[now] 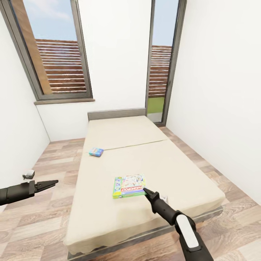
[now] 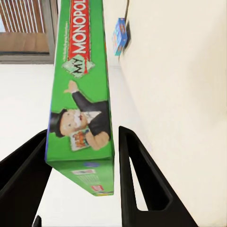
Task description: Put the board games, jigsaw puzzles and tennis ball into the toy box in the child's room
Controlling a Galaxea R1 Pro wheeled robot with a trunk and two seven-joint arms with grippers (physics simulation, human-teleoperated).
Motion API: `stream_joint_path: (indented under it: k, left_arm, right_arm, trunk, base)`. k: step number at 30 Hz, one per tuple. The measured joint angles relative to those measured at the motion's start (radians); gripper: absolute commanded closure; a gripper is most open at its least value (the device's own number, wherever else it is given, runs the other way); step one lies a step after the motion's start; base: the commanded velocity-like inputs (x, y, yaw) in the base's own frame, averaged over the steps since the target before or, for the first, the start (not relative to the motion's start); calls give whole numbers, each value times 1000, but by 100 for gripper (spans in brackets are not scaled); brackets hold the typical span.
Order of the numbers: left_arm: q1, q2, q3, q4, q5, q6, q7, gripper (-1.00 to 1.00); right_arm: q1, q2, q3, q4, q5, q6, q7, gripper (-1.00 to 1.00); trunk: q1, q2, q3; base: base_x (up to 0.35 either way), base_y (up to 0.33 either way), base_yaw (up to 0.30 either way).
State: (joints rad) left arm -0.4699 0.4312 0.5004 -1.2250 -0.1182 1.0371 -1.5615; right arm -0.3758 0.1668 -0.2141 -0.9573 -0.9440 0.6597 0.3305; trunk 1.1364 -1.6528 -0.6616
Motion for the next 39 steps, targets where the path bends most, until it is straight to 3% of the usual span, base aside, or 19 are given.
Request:
stream_joint_path:
  k: [6, 13, 22, 39]
  left_arm:
    - [0, 0, 0, 0, -1, 0, 0, -100]
    - [-3, -3, -7, 1, -3, 0, 0, -100]
    - [-21, -7, -27, 3, -14, 0, 0, -100]
    - [-25, -7, -29, 1, -19, 0, 0, -100]
  right_arm:
    - [8, -27, 37, -24, -6, 28, 72, 100]
    - [13, -33, 39, -85, -5, 35, 115, 100]
    - [10, -38, 44, -96, -1, 32, 118, 100]
    - [10, -36, 48, -96, 0, 31, 114, 100]
  trunk:
    - [-23, 42, 19]
    - [-50, 91, 41]
    - [-84, 154, 69]
    - [-150, 273, 122]
  base:
    - [0, 0, 0]
    - [0, 0, 0]
    - [0, 0, 0]
    - [0, 0, 0]
